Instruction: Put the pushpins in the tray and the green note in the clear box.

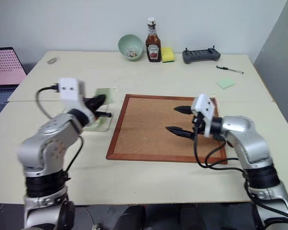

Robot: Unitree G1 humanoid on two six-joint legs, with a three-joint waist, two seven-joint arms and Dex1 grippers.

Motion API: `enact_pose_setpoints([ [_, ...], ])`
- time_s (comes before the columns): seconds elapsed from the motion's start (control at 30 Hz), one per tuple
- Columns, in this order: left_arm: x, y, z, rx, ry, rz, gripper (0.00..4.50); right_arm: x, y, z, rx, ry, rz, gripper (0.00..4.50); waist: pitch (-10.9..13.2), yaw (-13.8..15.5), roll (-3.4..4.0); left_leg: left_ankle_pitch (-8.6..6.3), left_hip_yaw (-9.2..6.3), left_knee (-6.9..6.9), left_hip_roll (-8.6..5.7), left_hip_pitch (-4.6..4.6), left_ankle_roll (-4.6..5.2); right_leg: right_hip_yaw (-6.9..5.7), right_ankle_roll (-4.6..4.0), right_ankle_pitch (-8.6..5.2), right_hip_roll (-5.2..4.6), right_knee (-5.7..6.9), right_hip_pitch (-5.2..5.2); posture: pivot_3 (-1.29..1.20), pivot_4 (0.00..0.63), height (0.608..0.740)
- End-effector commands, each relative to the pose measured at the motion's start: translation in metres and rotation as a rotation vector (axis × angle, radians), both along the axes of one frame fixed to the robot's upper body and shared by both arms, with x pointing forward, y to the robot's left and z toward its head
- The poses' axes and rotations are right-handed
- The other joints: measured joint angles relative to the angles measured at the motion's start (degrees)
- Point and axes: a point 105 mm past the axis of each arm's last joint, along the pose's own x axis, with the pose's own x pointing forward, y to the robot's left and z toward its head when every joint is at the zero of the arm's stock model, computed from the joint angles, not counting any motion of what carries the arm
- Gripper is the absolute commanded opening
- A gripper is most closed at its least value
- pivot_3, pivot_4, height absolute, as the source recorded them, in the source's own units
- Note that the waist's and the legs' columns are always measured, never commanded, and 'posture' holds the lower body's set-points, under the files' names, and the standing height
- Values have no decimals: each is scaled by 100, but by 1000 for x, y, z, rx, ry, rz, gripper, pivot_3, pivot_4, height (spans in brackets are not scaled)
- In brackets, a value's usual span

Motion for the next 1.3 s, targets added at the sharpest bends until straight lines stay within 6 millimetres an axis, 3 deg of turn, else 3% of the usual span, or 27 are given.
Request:
enact_pose_setpoints([
  [0.03,-6,20,5,48,-34,93,0,1,23,10,8,-60,86,4059,0,20,-1,0,-4,0,-1,-4,0,-3,0,0,-1,-1,0,0,150,740],
  [0.13,-6,36,-1,58,-28,171,0,1,41,10,9,-63,141,4059,0,20,-1,1,-6,1,-1,-8,-2,-6,-1,1,-1,1,-6,0,150,740],
  [0.33,-4,47,-9,90,-13,227,0,-3,51,7,7,-60,183,4059,0,0,-1,1,-2,-2,2,-11,-3,-4,-3,2,0,12,-23,0,150,740],
  [0.7,-3,48,-10,104,-13,258,1862,-6,51,7,15,-48,179,4102,0,-8,-1,0,0,-2,3,-12,0,-4,-4,2,0,15,-26,0,150,740],
  [1.0,-7,53,-8,171,-29,298,3745,-5,50,7,21,-46,169,4102,0,-7,-1,-10,1,-2,3,-12,18,-3,-4,2,0,16,-27,0,150,740],
  [1.03,-7,53,-5,184,-47,301,3745,-5,49,8,24,-46,166,4102,0,-7,-1,-10,1,-2,3,-12,18,-3,-4,2,0,16,-27,0,150,740],
  [1.13,-8,41,10,219,-130,245,3745,-4,45,10,38,-52,145,4102,0,-6,-1,-10,1,-2,3,-12,18,-4,-4,3,0,16,-28,0,150,740],
  [1.3,-17,-20,7,232,-151,-81,3745,6,22,19,155,-96,-46,4102,0,15,-1,-10,0,-2,1,-18,16,-3,-5,3,-3,15,-28,0,150,740],
])
